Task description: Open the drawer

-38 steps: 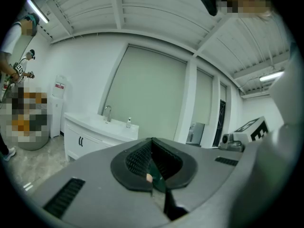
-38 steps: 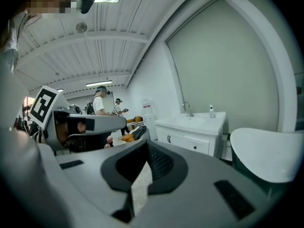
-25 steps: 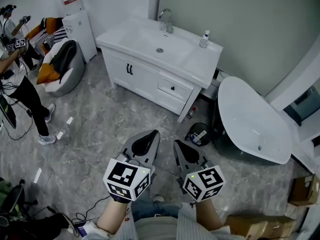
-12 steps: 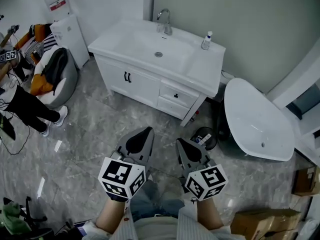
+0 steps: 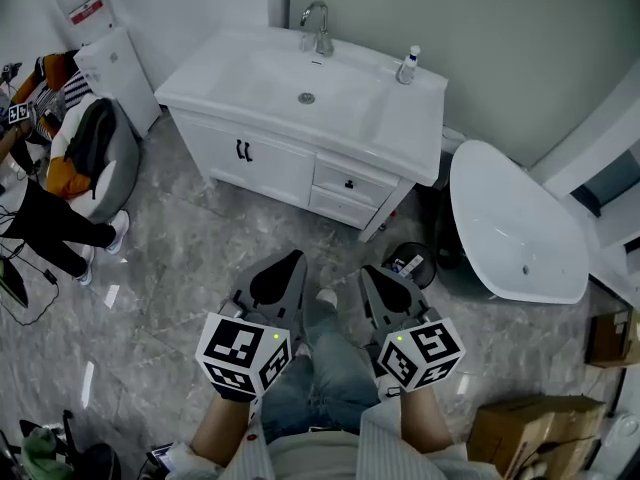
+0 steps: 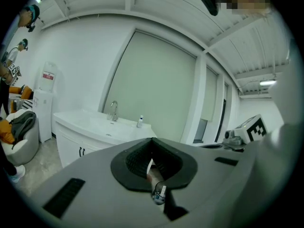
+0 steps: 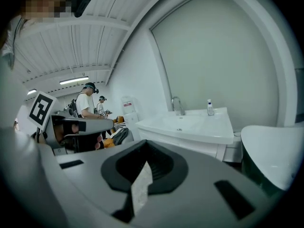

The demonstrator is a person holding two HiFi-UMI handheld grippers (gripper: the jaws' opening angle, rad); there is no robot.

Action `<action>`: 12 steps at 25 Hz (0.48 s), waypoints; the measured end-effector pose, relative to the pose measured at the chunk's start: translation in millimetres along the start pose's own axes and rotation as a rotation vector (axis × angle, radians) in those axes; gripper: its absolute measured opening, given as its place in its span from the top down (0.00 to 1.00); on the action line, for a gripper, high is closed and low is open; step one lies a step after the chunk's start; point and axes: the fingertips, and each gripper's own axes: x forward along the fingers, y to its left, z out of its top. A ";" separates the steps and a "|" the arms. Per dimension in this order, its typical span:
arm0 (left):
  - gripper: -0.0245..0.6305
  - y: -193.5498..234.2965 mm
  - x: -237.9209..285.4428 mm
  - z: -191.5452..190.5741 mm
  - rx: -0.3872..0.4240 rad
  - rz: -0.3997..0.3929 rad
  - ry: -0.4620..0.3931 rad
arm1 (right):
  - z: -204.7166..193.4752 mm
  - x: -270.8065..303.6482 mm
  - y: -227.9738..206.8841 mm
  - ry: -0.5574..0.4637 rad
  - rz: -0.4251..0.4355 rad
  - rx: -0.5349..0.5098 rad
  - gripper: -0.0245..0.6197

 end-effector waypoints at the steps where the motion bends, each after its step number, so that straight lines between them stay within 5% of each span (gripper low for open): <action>1: 0.94 2.7 5.2 -0.3 -0.001 -0.003 0.002 | 0.6 4.3 -4.3 0.001 -0.005 0.001 0.95; 12: 0.94 48.0 74.7 13.3 0.006 -0.014 0.033 | 17.1 80.1 -46.7 0.019 -0.014 0.028 0.95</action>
